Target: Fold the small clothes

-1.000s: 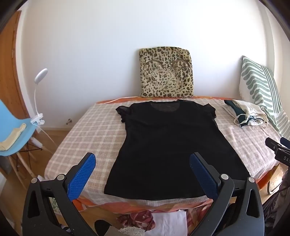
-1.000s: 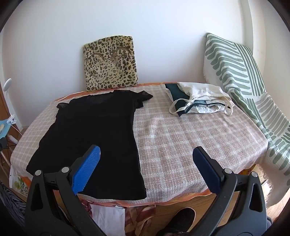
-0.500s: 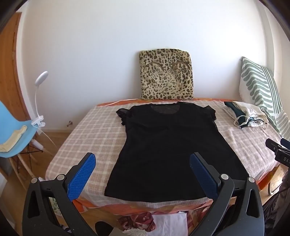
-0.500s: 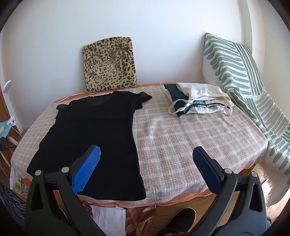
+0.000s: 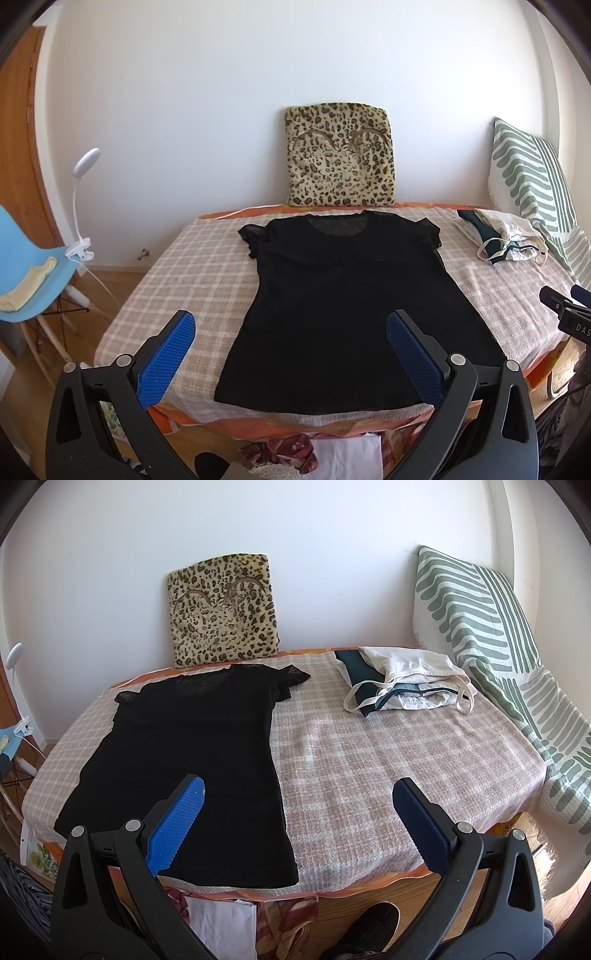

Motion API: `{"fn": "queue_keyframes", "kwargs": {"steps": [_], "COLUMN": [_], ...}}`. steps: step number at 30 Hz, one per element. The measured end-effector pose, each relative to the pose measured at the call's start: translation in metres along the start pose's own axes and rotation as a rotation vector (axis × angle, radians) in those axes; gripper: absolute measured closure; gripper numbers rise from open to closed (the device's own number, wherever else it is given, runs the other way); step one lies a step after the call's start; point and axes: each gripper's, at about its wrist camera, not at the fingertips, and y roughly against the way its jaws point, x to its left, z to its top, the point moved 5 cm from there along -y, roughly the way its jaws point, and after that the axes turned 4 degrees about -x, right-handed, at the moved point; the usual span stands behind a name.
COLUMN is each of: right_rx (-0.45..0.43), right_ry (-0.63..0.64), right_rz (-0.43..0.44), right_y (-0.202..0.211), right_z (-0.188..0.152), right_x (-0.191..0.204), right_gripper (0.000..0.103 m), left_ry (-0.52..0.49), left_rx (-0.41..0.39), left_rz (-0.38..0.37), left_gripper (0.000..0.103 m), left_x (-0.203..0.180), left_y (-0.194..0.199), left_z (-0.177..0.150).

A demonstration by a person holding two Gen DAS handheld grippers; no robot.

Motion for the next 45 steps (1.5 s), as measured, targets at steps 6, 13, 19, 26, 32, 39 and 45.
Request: {"fn": "queue_keyframes", "kwargs": {"steps": [6, 13, 19, 26, 32, 39, 45], "right_rx": [0.000, 0.001, 0.002, 0.003, 0.004, 0.005, 0.005], "right_ry": [0.000, -0.001, -0.002, -0.003, -0.006, -0.006, -0.006], "right_rz": [0.001, 0.002, 0.002, 0.002, 0.005, 0.005, 0.003], "right_y": [-0.0006, -0.0007, -0.0013, -0.0019, -0.0022, -0.0024, -0.0025], "right_z": [-0.0003, -0.0010, -0.0012, -0.0014, -0.0012, -0.0013, -0.0017], "right_x": [-0.0003, -0.0001, 0.0001, 0.0002, 0.0002, -0.0003, -0.0005], "right_gripper": [0.000, 0.000, 0.000, 0.000, 0.000, 0.000, 0.000], "left_ry": [0.000, 0.000, 0.000, -0.003, -0.001, -0.003, -0.003], "left_rx": [-0.001, -0.006, -0.008, -0.008, -0.007, -0.009, -0.009], "left_rz": [-0.001, 0.001, 0.000, 0.002, 0.001, 0.001, 0.001], "left_gripper": [0.000, 0.000, 0.000, 0.000, 0.000, 0.000, 0.000], "left_x": [-0.0003, 0.0005, 0.0011, 0.0004, 0.0001, -0.0003, -0.0008], "left_y": [0.0002, 0.0007, 0.0010, 0.0014, 0.0014, 0.0014, 0.0015], "left_z": [0.0015, 0.0034, 0.0049, 0.0045, 0.0042, 0.0045, 0.0041]}}
